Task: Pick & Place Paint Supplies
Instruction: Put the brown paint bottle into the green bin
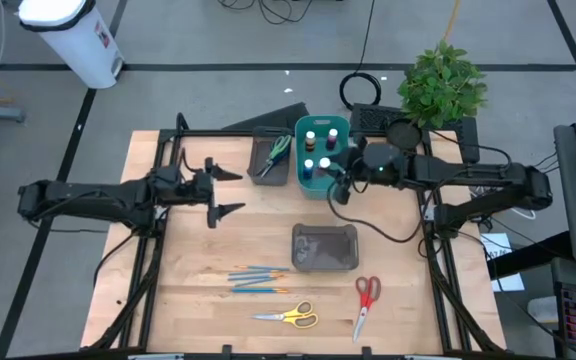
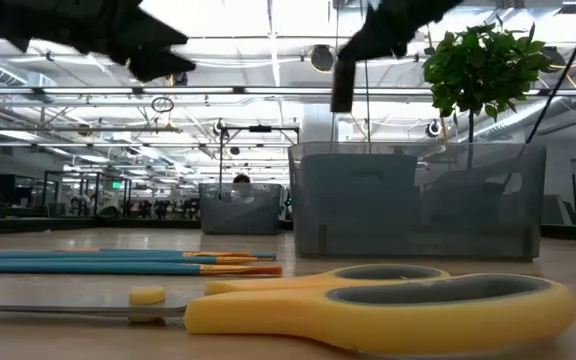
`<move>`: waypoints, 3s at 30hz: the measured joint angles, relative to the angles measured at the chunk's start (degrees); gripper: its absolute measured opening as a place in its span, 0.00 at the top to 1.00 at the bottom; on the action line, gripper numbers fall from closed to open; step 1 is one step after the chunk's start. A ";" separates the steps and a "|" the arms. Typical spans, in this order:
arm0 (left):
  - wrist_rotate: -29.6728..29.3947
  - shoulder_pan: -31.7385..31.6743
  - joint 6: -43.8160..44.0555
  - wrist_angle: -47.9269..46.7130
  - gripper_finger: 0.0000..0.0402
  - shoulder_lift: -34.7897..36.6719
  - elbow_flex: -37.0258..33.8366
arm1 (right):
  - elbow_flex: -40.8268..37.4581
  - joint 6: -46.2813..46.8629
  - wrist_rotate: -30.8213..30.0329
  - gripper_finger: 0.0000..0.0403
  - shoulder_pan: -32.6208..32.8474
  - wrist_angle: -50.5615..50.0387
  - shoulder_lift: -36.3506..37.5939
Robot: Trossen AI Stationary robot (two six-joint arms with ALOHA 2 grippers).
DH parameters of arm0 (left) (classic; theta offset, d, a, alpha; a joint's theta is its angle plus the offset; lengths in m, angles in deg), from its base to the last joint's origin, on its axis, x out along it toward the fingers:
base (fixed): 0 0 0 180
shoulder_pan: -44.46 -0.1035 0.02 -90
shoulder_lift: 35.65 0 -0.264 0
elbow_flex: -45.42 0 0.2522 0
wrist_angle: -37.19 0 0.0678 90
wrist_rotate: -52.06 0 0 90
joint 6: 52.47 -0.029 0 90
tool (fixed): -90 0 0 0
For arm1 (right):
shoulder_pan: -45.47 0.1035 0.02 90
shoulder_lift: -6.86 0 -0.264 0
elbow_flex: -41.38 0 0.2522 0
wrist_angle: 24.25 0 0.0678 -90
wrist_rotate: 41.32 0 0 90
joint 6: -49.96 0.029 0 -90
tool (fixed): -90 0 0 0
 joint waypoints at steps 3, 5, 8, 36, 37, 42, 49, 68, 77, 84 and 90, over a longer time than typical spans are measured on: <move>0.02 -0.78 1.50 2.02 0.06 2.99 -3.39 | -3.39 0.21 0.08 0.75 -2.94 0.25 1.04; 0.01 -1.20 2.16 2.93 0.06 4.89 -5.48 | -5.40 0.21 0.21 0.75 -5.02 0.75 1.13; 0.01 -1.80 3.21 3.50 0.06 6.59 -7.25 | -9.02 0.21 0.36 0.75 -7.87 2.76 1.11; -0.46 -2.55 6.15 3.23 0.06 6.25 -8.16 | -20.82 -0.18 14.08 0.75 -19.00 20.38 -10.71; -0.46 -2.55 6.18 3.21 0.06 6.25 -8.16 | -20.82 -0.45 14.05 0.75 -19.00 20.50 -11.10; -0.46 -2.55 6.24 3.18 0.06 6.25 -8.16 | -20.82 -1.76 13.97 0.74 -19.01 20.47 -11.89; -0.47 -2.55 6.32 3.04 0.06 6.25 -8.16 | -20.77 -2.80 13.90 0.72 -19.30 20.01 -12.07; -0.46 -2.55 6.33 3.00 0.06 6.25 -8.14 | -20.75 -4.16 14.00 0.70 -19.27 19.33 -12.76; -0.46 -2.55 6.33 2.98 0.06 6.25 -8.14 | -20.60 -4.34 13.94 0.70 -19.25 20.50 -14.37; -0.46 -2.55 6.33 2.97 0.06 6.25 -8.12 | -20.66 -4.29 13.90 0.68 -19.25 20.91 -14.41; -0.46 -2.55 6.33 2.96 0.06 6.25 -8.12 | -20.71 -3.82 13.97 0.63 -19.24 20.88 -14.50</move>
